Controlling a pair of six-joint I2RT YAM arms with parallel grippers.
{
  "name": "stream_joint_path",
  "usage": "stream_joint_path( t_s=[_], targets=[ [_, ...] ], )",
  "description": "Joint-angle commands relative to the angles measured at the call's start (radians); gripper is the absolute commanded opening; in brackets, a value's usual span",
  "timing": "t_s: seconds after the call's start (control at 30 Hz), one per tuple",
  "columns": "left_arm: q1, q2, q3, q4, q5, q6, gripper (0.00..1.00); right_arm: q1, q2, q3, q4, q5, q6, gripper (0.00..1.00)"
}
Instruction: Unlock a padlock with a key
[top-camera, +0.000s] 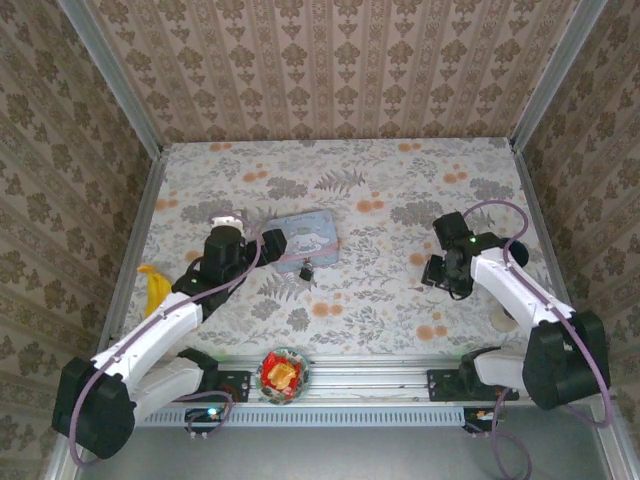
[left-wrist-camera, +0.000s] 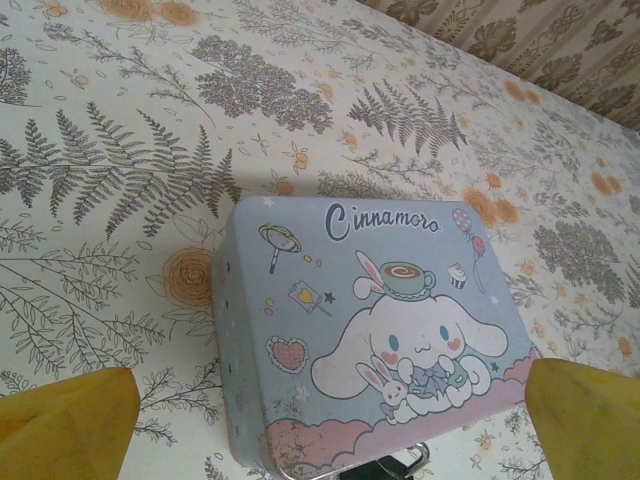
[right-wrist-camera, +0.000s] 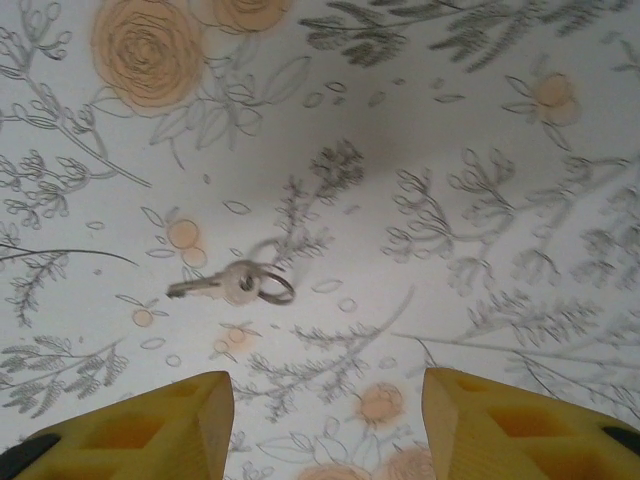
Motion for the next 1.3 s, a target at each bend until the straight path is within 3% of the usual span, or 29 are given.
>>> stream_joint_path(
  t_s=[0.0,0.53,1.27],
  targets=[
    [0.009,-0.019,-0.012,0.006,0.015,0.013,1.0,-0.013,0.062,0.026,0.066,-0.079,-0.072,0.56],
    [0.033,0.014,-0.013,0.006,0.041,0.009,1.0,-0.031,0.326,0.094,0.17,-0.201,-0.11,0.52],
    [0.043,0.03,0.0,0.005,0.08,-0.008,1.0,-0.014,0.216,-0.018,0.145,-0.214,-0.023,0.45]
  ],
)
